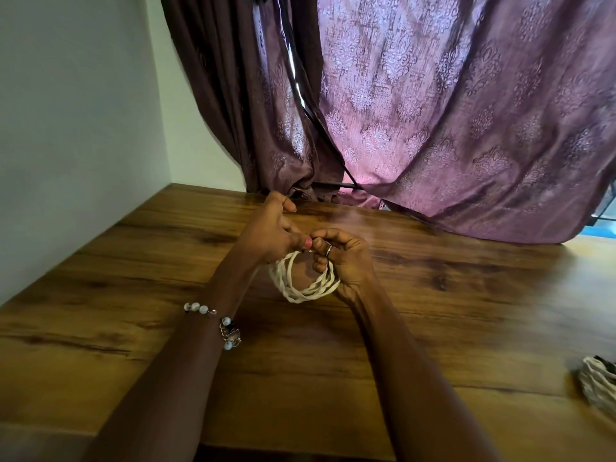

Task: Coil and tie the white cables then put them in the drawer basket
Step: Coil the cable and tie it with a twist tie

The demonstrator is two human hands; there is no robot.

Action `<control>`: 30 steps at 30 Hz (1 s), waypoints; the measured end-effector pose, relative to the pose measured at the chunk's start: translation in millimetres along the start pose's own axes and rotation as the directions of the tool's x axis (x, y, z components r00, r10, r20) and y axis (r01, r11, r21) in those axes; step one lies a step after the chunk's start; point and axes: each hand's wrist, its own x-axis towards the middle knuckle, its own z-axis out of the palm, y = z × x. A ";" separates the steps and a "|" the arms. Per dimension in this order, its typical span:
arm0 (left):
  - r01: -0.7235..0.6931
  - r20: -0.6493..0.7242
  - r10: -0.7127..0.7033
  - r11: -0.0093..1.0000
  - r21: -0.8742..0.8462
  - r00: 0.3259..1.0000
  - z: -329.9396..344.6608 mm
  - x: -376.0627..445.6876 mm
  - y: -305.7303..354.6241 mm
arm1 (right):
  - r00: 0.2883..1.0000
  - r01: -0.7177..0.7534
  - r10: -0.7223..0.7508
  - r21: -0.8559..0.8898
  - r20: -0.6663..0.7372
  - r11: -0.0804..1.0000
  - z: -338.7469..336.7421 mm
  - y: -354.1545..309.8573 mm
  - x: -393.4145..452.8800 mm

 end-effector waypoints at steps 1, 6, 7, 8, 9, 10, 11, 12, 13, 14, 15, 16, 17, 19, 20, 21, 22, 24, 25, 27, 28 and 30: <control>0.004 0.007 -0.004 1.000 0.001 1.000 -0.8 -0.4 0.4 | 1.000 -0.002 0.002 -0.007 0.007 1.000 -0.2 -0.2 0.0; 0.011 0.019 -0.012 0.998 0.064 1.000 -4.1 -0.2 -1.3 | 0.999 -0.025 0.026 -0.029 0.034 0.999 1.1 -0.9 -0.5; 0.011 0.020 -0.013 0.997 0.078 1.000 -4.5 0.5 -1.6 | 0.999 -0.027 0.028 -0.030 0.037 0.999 1.1 -0.4 -0.7; 0.010 0.024 -0.012 0.996 0.089 1.000 -4.6 1.0 -1.8 | 0.999 -0.029 0.030 -0.030 0.038 0.999 1.0 0.1 -0.6; 0.008 0.030 -0.011 0.995 0.100 0.999 -4.7 1.5 -1.8 | 0.999 -0.031 0.032 -0.029 0.036 0.999 0.9 0.5 -0.4; 0.007 0.035 -0.010 0.994 0.113 0.999 -4.8 2.1 -1.8 | 0.999 -0.032 0.033 -0.029 0.030 0.999 0.7 0.9 0.0; 0.006 0.038 -0.011 0.992 0.123 0.999 -4.9 2.6 -1.7 | 0.999 -0.032 0.032 -0.031 0.024 0.999 0.6 1.0 0.4; 0.008 0.041 -0.013 0.992 0.127 0.999 -5.1 3.1 -2.1 | 0.999 -0.030 0.031 -0.034 0.020 0.999 0.7 0.8 0.2; 0.010 0.045 -0.015 0.992 0.123 0.999 -5.1 3.1 -2.2 | 0.999 -0.029 0.030 -0.038 0.018 0.999 0.8 0.4 -0.1; 0.013 0.047 -0.019 0.993 0.116 0.999 -5.3 3.2 -2.7 | 0.999 -0.030 0.031 -0.043 0.018 0.999 0.7 0.2 -0.3; 0.017 0.047 -0.022 0.994 0.109 0.999 -5.6 3.4 -3.3 | 0.999 -0.031 0.032 -0.050 0.020 0.998 0.9 -0.3 -0.7; 0.020 0.044 -0.025 0.994 0.104 0.999 -5.9 3.5 -4.1 | 0.999 -0.030 0.031 -0.057 0.023 0.998 1.1 -0.4 -0.8; 0.021 0.039 -0.025 0.995 0.098 0.999 -6.1 3.6 -4.6 | 0.999 -0.027 0.028 -0.063 0.025 0.998 1.2 -0.5 -0.9; 0.012 0.030 -0.014 0.996 0.087 0.999 -5.5 2.9 -5.0 | 0.999 -0.019 0.021 -0.086 0.028 0.996 1.1 -1.0 -0.6; 0.004 0.021 -0.005 0.997 0.081 1.000 -4.8 2.7 -5.5 | 0.999 -0.016 0.019 -0.101 0.031 0.995 0.9 -1.6 -0.4; -0.005 0.009 0.004 0.997 0.074 1.000 -4.0 2.7 -6.1 | 0.999 -0.014 0.018 -0.116 0.033 0.993 0.8 -2.2 -0.5; -0.011 -0.006 0.012 0.998 0.068 1.000 -3.1 2.5 -6.8 | 0.999 -0.014 0.019 -0.129 0.034 0.992 0.6 -2.8 -0.5; -0.018 -0.038 0.021 0.997 0.071 0.999 -1.6 3.5 -9.6 | 0.999 -0.019 0.024 -0.143 0.030 0.989 0.1 -3.4 -0.2; -0.019 -0.051 0.023 0.997 0.069 0.998 -0.7 4.0 -10.7 | 0.999 -0.021 0.025 -0.146 0.029 0.989 -0.2 -3.7 -0.2; -0.028 -0.077 0.031 0.999 0.034 0.997 2.0 4.3 -11.0 | 0.999 -0.012 0.017 -0.136 0.034 0.991 -0.7 -4.2 0.0; -0.035 -0.095 0.036 0.999 0.010 0.995 3.7 3.9 -10.2 | 0.999 -0.003 0.008 -0.125 0.037 0.992 -0.6 -4.6 0.1; -0.049 -0.151 0.043 0.998 -0.042 0.988 7.1 2.9 -8.6 | 1.000 0.019 -0.017 -0.108 0.021 0.994 -0.3 -5.4 0.5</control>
